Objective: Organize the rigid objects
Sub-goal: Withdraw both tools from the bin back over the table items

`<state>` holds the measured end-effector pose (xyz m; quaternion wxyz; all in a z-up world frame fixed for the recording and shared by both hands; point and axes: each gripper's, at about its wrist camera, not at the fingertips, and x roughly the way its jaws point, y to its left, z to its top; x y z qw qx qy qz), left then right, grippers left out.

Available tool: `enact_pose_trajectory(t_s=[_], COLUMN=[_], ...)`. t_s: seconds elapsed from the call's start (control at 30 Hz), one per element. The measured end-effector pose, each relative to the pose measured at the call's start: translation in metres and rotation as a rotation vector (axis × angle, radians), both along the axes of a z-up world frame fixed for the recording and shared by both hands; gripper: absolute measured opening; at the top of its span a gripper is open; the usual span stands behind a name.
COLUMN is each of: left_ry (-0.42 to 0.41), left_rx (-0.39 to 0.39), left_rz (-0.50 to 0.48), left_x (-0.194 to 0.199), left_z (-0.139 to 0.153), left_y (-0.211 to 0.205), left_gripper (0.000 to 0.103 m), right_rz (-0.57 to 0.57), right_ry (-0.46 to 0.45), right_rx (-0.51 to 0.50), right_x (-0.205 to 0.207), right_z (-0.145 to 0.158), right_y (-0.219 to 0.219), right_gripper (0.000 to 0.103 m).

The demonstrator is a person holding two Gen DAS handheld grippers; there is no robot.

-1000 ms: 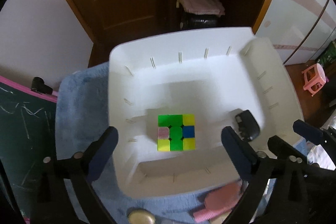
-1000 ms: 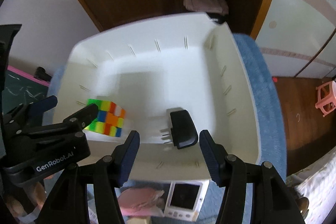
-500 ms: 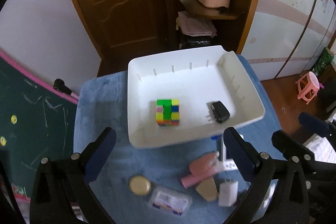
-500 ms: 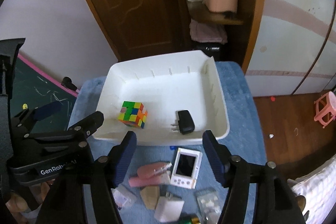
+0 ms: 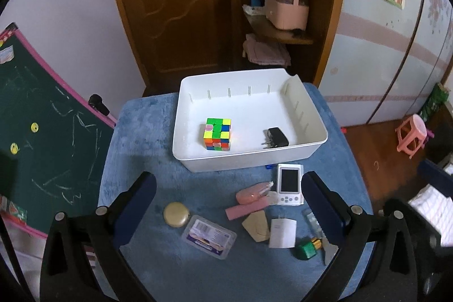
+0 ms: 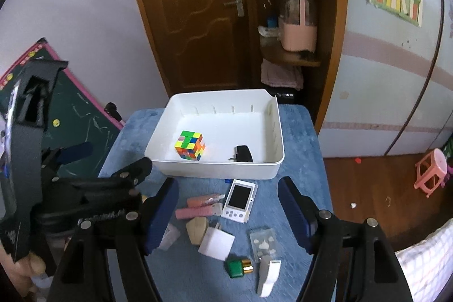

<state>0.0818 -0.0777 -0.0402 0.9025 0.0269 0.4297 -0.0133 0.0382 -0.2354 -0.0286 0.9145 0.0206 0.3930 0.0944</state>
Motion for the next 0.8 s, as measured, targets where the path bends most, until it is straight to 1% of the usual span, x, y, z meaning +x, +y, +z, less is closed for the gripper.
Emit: enact_pose_trajectory(t_s=[0.03,0.07,0.2,0.37,0.47,0.6,0.8], left_ry=[-0.010,-0.019,-0.035,-0.031,-0.011,0.040,0.067], left_rx=[-0.002,-0.001,-0.009,-0.027,-0.040,-0.087,-0.080], left_rz=[0.003,0.004,0.005,-0.008,-0.014,-0.032,-0.040], left_x=[-0.005,-0.009,-0.024,-0.041,-0.048,-0.052,-0.059], left_z=[0.001,0.002,0.000,-0.010,-0.021,-0.037,-0.060], left_y=[-0.001,-0.003,-0.008,-0.015,-0.019,-0.024,-0.033], left_gripper=[0.102,0.102,0.102,0.102,0.102,0.102,0.102], right_rz=[0.005,0.010,0.016,0.017,-0.001,-0.019,-0.070], right_ry=[-0.010,-0.022,-0.057,-0.055,-0.053,-0.039,-0.007], right_rx=[0.003,0.003,-0.028,-0.031,-0.046,-0.070,-0.077], right_x=[-0.006,-0.013,-0.035,-0.055,-0.066,-0.079,-0.095], right_z=[0.001,0.002,0.001,-0.008,-0.015,-0.028,-0.053], right_y=[-0.002,-0.004,-0.010,-0.021,-0.027,-0.036,-0.050], right_gripper=[0.076,0.080,0.081,0.081,0.081,0.081,0.081])
